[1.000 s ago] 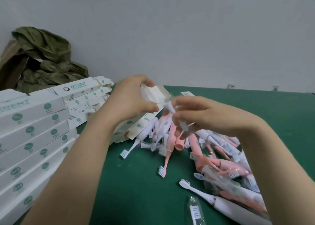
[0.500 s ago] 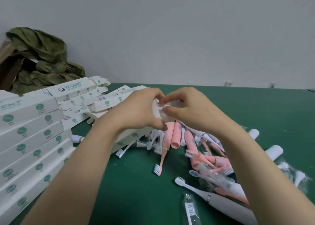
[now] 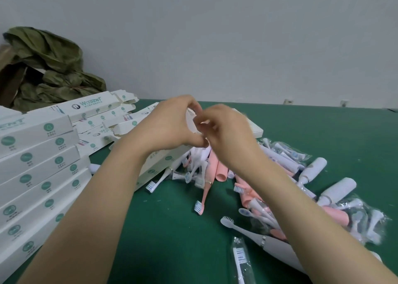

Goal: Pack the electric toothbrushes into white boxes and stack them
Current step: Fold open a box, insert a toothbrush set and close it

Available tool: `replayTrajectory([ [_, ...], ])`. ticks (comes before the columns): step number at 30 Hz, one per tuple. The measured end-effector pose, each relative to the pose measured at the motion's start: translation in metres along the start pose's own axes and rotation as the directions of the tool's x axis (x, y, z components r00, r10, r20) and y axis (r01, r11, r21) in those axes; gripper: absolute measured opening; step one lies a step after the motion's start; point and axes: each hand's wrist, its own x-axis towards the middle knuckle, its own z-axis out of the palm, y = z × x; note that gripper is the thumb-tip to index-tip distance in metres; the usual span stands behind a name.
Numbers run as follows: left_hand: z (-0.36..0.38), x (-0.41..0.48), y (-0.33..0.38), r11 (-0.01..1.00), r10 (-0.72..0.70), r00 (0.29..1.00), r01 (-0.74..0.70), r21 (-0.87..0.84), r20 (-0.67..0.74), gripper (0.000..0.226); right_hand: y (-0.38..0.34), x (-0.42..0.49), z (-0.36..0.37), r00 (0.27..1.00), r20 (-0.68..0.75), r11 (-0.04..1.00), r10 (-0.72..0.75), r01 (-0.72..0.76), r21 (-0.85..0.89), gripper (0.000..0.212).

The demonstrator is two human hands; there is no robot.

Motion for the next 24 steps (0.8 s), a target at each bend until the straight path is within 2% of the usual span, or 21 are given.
replayTrajectory([
  [1, -0.002, 0.000, -0.001, 1.000, -0.012, 1.000, 0.012, 0.000, 0.012, 0.054, 0.001, -0.002, 0.005, 0.995, 0.083, 0.997, -0.056, 0.060, -0.048, 0.022],
  [2, -0.004, -0.001, -0.002, 1.000, -0.027, 0.999, 0.027, 0.002, 0.018, 0.055, 0.001, -0.002, 0.007, 0.991, 0.106, 0.995, -0.086, 0.092, -0.044, 0.028],
  [3, -0.006, -0.001, -0.004, 0.999, -0.043, 0.999, 0.043, 0.004, 0.010, 0.056, 0.002, -0.001, 0.005, 0.995, 0.060, 0.997, -0.074, 0.074, 0.001, 0.032],
  [5, -0.011, -0.001, -0.007, 0.997, -0.074, 0.997, 0.075, 0.009, -0.035, 0.060, 0.008, 0.003, -0.005, 0.992, -0.114, 0.992, 0.050, -0.035, 0.125, 0.033],
  [6, -0.014, -0.002, -0.009, 0.996, -0.088, 0.995, 0.088, -0.001, -0.055, 0.060, 0.014, 0.004, -0.009, 0.984, -0.147, 0.987, 0.099, -0.078, 0.140, 0.032],
  [7, -0.016, -0.002, -0.011, 0.995, -0.099, 0.993, 0.098, -0.018, -0.063, 0.060, 0.020, 0.005, -0.012, 0.989, -0.100, 0.991, 0.107, -0.097, 0.097, 0.032],
  [8, -0.017, -0.002, -0.012, 0.994, -0.106, 0.992, 0.104, -0.030, -0.065, 0.059, 0.024, 0.003, -0.013, 0.996, 0.036, 0.996, 0.081, -0.082, 0.025, 0.033],
  [9, -0.017, -0.003, -0.012, 0.994, -0.111, 0.992, 0.109, -0.033, -0.065, 0.058, 0.026, 0.001, -0.010, 0.972, 0.230, 0.998, 0.055, -0.048, -0.036, 0.033],
  [11, -0.017, -0.003, -0.013, 0.993, -0.119, 0.991, 0.117, -0.032, -0.061, 0.058, 0.026, -0.008, 0.004, 0.816, 0.577, 0.999, 0.037, -0.008, -0.053, 0.031],
  [13, -0.015, -0.003, -0.012, 0.992, -0.120, 0.992, 0.118, -0.036, -0.046, 0.058, 0.028, -0.015, 0.021, 0.686, 0.727, 0.999, 0.021, 0.015, -0.043, 0.033],
  [15, -0.014, -0.003, -0.012, 0.993, -0.116, 0.993, 0.114, -0.037, -0.036, 0.059, 0.033, -0.018, 0.031, 0.649, 0.761, 0.994, 0.029, 0.062, -0.091, 0.037],
  [17, -0.014, -0.002, -0.013, 0.994, -0.109, 0.993, 0.107, -0.033, -0.039, 0.060, 0.039, -0.016, 0.031, 0.663, 0.747, 0.987, 0.056, 0.077, -0.142, 0.034],
  [19, -0.013, -0.001, -0.014, 0.994, -0.109, 0.993, 0.108, -0.024, -0.045, 0.061, 0.040, -0.013, 0.026, 0.733, 0.679, 0.982, 0.046, 0.090, -0.164, 0.027],
  [22, -0.011, -0.002, -0.014, 0.994, -0.107, 0.993, 0.108, 0.001, -0.050, 0.062, 0.037, -0.006, 0.010, 0.900, 0.433, 0.993, -0.046, 0.088, -0.077, 0.015],
  [24, -0.009, -0.002, -0.015, 0.996, -0.092, 0.994, 0.093, 0.016, -0.057, 0.065, 0.033, -0.002, -0.005, 0.972, 0.230, 0.996, -0.046, 0.027, 0.085, 0.013],
])
